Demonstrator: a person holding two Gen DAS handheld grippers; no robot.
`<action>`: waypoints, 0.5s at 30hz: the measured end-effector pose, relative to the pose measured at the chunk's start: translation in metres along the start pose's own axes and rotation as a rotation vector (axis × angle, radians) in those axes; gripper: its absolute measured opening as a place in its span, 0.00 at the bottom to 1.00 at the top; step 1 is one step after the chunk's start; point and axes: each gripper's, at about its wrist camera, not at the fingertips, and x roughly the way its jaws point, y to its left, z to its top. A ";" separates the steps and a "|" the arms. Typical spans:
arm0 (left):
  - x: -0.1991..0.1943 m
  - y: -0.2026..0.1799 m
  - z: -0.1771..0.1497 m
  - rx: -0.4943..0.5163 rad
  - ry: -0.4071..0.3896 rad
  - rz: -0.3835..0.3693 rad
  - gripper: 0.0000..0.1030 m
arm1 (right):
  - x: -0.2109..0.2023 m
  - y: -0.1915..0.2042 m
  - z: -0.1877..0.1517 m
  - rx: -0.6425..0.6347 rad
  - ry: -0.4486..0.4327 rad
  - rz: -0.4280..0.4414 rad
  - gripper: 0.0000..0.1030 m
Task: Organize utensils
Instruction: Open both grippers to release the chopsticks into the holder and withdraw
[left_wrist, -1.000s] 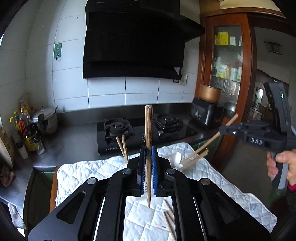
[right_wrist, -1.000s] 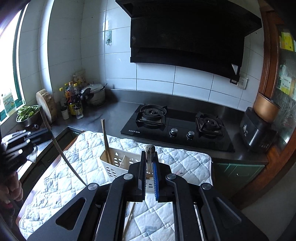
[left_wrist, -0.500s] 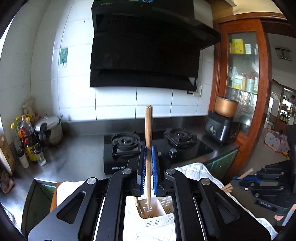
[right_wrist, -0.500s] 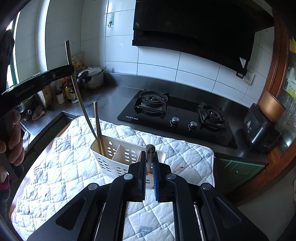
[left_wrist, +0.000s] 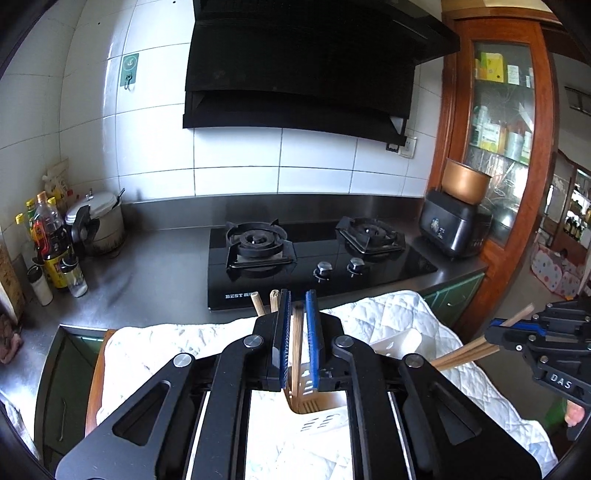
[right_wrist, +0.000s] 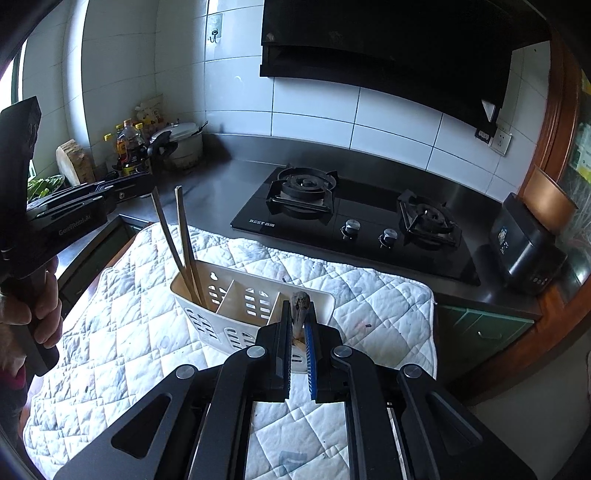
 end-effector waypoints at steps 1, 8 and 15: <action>-0.001 0.000 0.000 0.000 -0.001 0.005 0.09 | -0.001 -0.001 0.000 0.004 -0.004 0.001 0.07; -0.026 -0.004 0.002 0.009 -0.034 0.013 0.16 | -0.027 -0.003 -0.001 0.017 -0.068 -0.028 0.22; -0.087 -0.008 -0.013 0.007 -0.088 0.008 0.23 | -0.076 -0.002 -0.034 0.044 -0.154 -0.022 0.30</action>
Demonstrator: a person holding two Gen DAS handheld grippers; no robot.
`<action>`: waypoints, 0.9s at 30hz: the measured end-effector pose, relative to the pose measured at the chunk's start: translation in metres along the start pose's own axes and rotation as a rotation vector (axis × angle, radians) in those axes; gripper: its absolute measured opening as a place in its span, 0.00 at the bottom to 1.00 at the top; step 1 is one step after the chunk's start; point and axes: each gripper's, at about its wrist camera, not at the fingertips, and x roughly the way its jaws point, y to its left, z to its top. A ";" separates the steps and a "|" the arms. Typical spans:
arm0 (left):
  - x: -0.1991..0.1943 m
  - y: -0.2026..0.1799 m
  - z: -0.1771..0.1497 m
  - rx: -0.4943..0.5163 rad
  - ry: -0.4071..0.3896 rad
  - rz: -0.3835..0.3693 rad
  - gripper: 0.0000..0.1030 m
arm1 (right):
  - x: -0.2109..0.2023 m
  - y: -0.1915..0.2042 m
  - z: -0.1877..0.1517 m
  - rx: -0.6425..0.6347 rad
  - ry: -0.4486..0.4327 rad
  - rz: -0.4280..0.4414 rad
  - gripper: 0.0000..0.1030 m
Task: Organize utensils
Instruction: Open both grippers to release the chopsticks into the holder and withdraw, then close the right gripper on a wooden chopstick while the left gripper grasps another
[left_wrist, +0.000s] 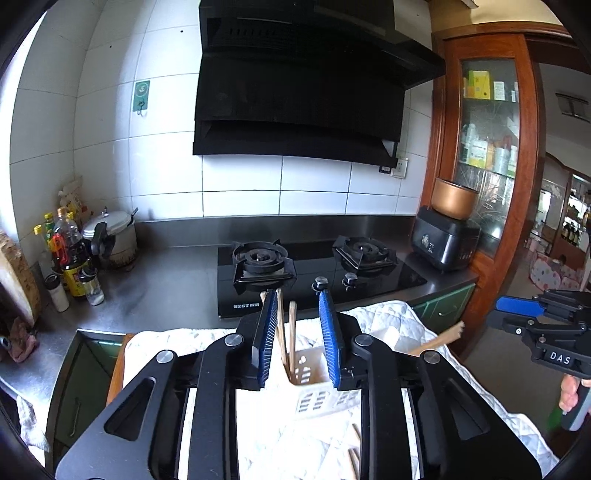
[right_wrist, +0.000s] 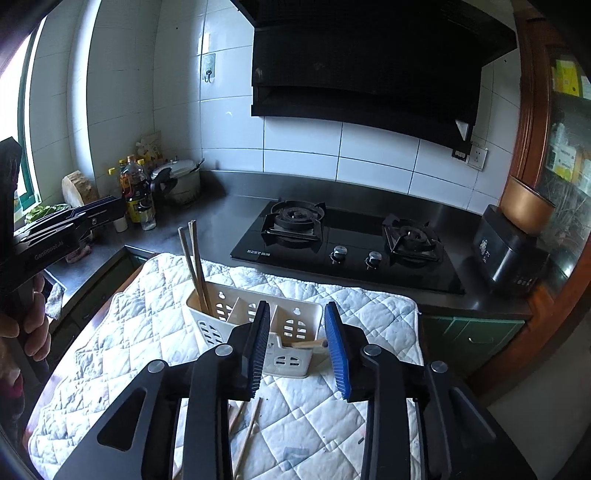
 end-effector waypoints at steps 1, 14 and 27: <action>-0.009 0.000 -0.005 -0.003 0.000 -0.010 0.24 | -0.006 0.001 -0.008 0.002 -0.005 0.004 0.31; -0.072 -0.001 -0.120 -0.042 0.116 0.020 0.42 | -0.013 0.042 -0.146 0.008 0.101 0.021 0.42; -0.084 0.020 -0.211 -0.143 0.228 0.083 0.50 | 0.021 0.075 -0.236 0.094 0.217 0.046 0.33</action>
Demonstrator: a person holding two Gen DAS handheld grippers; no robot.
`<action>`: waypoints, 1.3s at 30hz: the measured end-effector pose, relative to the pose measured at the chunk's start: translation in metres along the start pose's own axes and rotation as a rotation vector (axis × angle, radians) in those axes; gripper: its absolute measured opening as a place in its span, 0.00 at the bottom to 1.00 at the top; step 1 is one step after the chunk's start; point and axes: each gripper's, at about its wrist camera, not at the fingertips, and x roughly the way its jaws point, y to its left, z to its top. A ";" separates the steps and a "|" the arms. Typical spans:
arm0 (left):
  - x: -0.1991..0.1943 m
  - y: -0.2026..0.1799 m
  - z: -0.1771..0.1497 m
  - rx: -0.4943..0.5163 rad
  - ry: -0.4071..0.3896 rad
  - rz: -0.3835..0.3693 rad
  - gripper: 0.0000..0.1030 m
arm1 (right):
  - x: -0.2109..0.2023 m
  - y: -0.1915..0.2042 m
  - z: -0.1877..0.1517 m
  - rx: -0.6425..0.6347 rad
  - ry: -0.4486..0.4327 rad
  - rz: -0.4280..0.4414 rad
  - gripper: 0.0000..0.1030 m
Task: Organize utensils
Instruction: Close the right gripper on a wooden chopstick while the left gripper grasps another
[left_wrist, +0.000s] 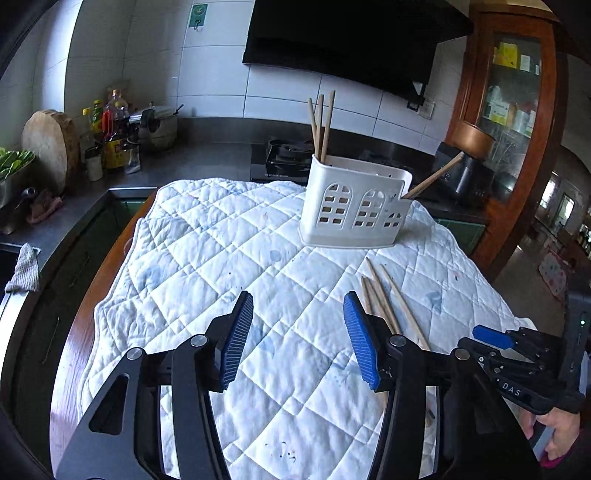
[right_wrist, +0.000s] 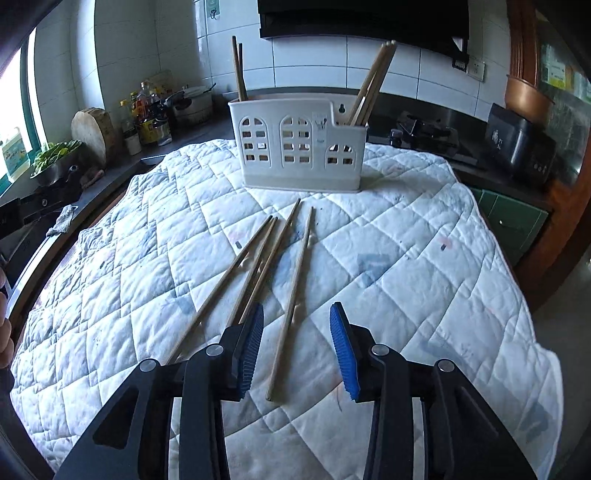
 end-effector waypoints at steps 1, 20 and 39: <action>0.001 0.001 -0.004 -0.008 0.010 -0.002 0.50 | 0.003 0.001 -0.002 0.000 0.004 -0.006 0.31; 0.015 -0.016 -0.058 -0.003 0.130 -0.041 0.50 | 0.049 0.008 -0.014 0.043 0.102 -0.001 0.12; 0.045 -0.066 -0.090 0.051 0.233 -0.157 0.47 | 0.048 -0.002 -0.015 0.079 0.091 -0.002 0.06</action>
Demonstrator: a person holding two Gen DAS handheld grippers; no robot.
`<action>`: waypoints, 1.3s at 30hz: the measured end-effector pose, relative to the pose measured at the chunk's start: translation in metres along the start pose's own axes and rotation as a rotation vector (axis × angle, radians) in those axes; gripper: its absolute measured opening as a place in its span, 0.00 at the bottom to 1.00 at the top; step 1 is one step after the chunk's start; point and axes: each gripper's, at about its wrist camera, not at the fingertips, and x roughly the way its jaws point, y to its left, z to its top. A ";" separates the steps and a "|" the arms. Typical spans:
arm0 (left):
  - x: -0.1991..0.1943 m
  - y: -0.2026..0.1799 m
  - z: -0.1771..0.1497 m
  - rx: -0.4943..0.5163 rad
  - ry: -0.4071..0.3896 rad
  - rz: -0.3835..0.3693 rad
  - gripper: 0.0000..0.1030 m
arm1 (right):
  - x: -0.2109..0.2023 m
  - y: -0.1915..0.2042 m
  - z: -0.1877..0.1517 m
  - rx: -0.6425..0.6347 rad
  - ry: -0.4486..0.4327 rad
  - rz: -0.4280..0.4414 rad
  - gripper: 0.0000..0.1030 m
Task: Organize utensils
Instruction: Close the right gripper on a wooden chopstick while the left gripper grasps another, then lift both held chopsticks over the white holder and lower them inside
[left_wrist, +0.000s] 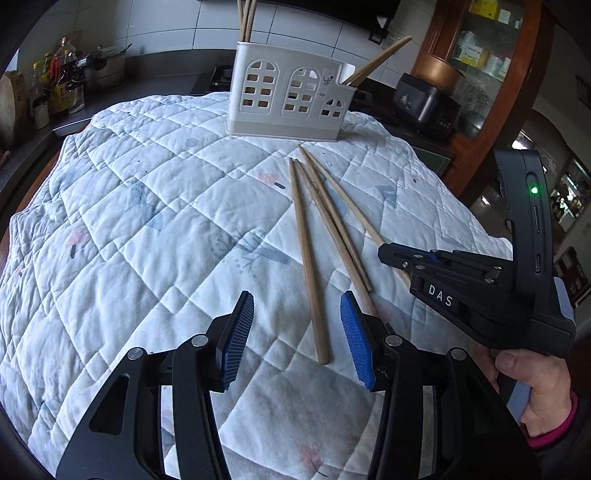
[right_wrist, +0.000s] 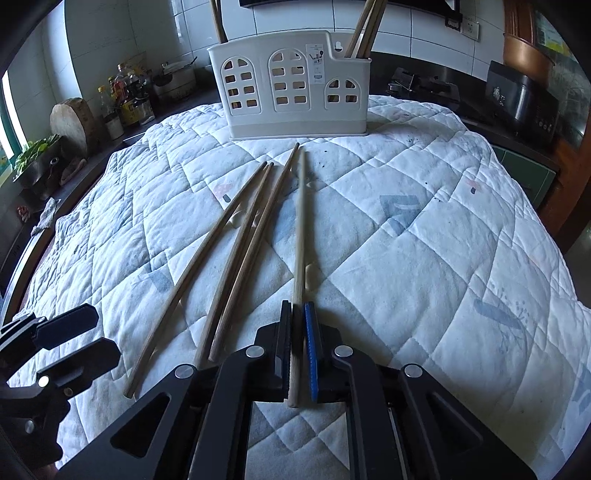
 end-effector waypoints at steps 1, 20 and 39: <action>0.002 -0.002 0.000 0.005 0.003 0.000 0.47 | -0.002 -0.001 0.000 0.003 -0.004 0.001 0.06; 0.034 -0.013 0.002 0.012 0.052 0.021 0.13 | -0.058 -0.006 0.020 -0.014 -0.160 -0.028 0.06; -0.006 -0.011 0.041 0.044 -0.044 0.023 0.06 | -0.102 -0.012 0.040 -0.019 -0.257 -0.022 0.06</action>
